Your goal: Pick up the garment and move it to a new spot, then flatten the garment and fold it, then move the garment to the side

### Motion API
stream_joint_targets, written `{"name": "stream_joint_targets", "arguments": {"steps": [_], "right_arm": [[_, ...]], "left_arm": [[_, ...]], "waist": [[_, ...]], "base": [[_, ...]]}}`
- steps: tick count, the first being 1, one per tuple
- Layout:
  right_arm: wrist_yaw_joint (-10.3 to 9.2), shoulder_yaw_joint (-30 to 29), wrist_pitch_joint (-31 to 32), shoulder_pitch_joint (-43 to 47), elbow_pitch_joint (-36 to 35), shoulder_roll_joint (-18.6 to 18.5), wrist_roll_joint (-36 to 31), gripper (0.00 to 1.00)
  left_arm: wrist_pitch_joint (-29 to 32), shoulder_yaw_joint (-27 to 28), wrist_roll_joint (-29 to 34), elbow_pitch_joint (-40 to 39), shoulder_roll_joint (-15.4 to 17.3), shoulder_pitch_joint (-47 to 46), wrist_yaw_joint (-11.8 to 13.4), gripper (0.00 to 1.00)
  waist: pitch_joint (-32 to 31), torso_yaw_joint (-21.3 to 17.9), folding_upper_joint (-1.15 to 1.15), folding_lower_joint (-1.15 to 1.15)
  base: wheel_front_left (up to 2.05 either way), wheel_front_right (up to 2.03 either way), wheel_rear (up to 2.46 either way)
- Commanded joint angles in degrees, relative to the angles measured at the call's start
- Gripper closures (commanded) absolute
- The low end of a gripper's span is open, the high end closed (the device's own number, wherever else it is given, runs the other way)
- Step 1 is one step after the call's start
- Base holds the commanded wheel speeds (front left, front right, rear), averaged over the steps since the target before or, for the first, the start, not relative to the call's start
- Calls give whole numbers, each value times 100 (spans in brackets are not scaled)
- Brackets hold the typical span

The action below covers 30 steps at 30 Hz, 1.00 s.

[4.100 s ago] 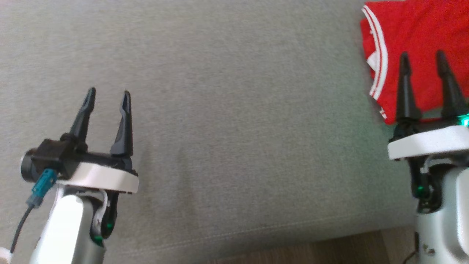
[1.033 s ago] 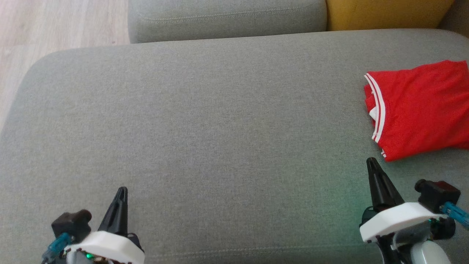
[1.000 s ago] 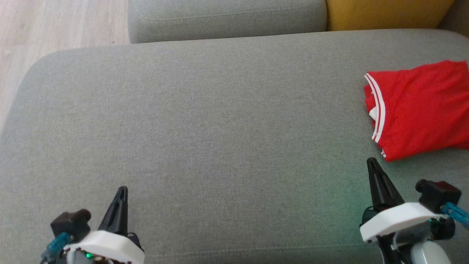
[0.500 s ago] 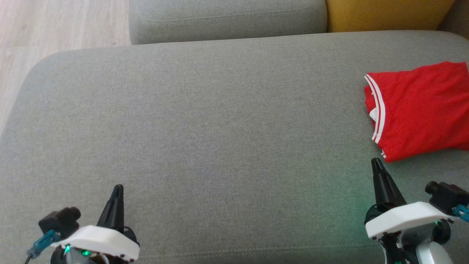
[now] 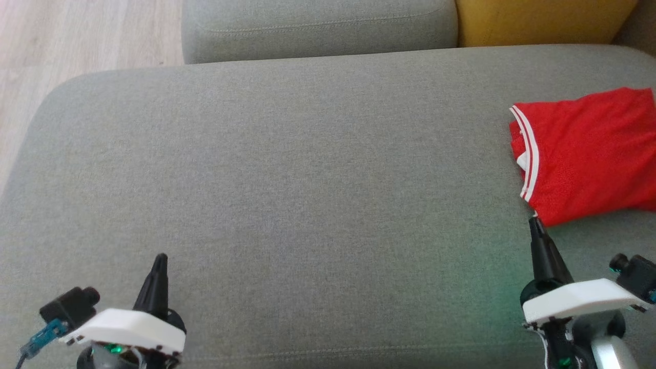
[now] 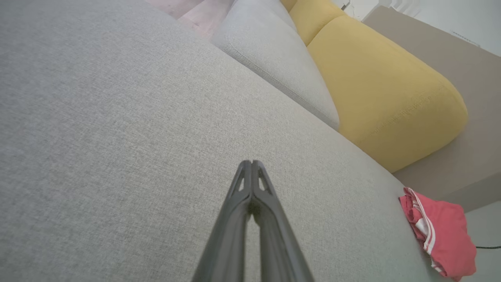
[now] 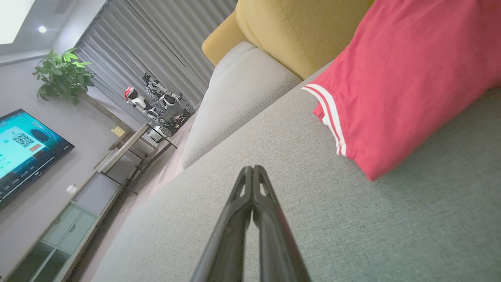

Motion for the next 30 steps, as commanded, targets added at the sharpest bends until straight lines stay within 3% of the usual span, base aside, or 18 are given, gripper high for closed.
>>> {"name": "stream_joint_targets", "arguments": {"steps": [1, 30], "right_arm": [[16, 10, 14, -293, -148, -104, 201, 100], [25, -134, 87, -463, 116, -131, 2122, 100]], "left_arm": [[34, 194, -160, -156, 32, -314, -54, 100], [450, 652, -1838, -1, -203, -536, -323, 100]], "waist": [[-3, 1, 0, 0], [-57, 21, 0, 0]], "base": [[0, 0, 0], [0, 0, 0]]}}
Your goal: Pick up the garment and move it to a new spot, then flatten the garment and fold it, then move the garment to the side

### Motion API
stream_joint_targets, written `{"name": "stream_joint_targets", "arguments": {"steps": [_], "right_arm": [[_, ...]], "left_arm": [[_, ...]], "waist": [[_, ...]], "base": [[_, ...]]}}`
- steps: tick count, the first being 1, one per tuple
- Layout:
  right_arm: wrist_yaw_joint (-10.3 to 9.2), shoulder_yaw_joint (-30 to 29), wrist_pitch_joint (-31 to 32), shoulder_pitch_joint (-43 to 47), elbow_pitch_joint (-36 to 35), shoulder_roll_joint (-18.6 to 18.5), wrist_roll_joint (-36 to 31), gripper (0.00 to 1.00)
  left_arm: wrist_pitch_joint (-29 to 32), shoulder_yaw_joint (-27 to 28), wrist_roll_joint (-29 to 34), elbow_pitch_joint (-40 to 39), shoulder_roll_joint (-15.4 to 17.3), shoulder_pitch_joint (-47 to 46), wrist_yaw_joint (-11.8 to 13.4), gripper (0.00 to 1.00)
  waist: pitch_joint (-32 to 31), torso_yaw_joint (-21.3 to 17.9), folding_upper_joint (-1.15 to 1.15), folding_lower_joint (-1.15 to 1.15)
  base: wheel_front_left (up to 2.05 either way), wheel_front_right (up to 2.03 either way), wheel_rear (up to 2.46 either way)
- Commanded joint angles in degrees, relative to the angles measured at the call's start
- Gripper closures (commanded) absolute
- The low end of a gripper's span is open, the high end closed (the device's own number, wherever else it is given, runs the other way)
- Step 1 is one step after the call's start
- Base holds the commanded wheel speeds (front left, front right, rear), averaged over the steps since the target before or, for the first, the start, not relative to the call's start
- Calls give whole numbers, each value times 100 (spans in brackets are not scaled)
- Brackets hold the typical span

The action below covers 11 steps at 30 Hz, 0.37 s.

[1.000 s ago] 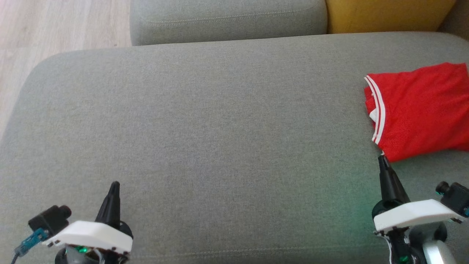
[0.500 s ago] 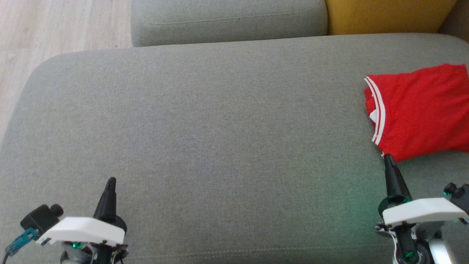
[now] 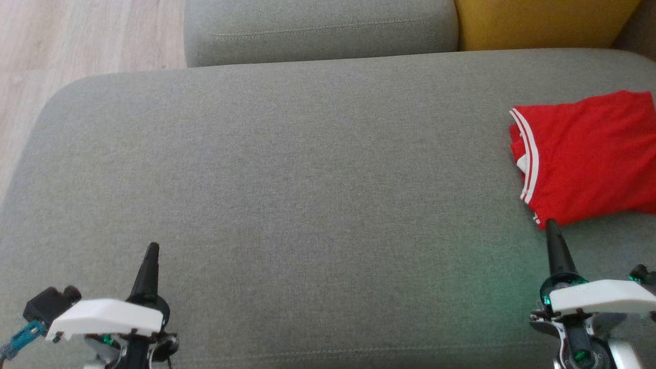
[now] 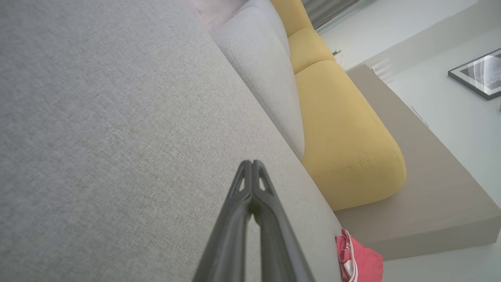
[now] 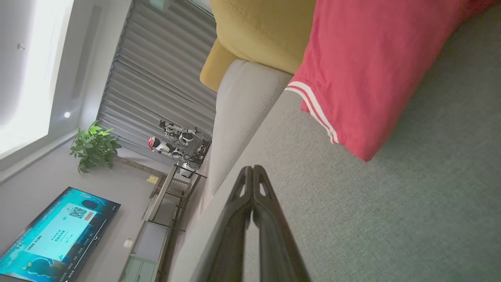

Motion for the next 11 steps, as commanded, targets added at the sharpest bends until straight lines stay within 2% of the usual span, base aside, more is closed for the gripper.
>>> {"name": "stream_joint_targets", "arguments": {"steps": [1, 11], "right_arm": [[25, 44, 15, -346, -166, -104, 148, 100], [28, -16, 48, -408, -71, -107, 825, 100]], "left_arm": [[31, 187, -119, -153, 36, -304, -34, 100], [184, 356, -712, -97, -52, -385, -130, 100]], "waist": [[-1, 0, 0, 0], [-21, 7, 0, 0]], "base": [[0, 0, 0], [0, 0, 0]]}}
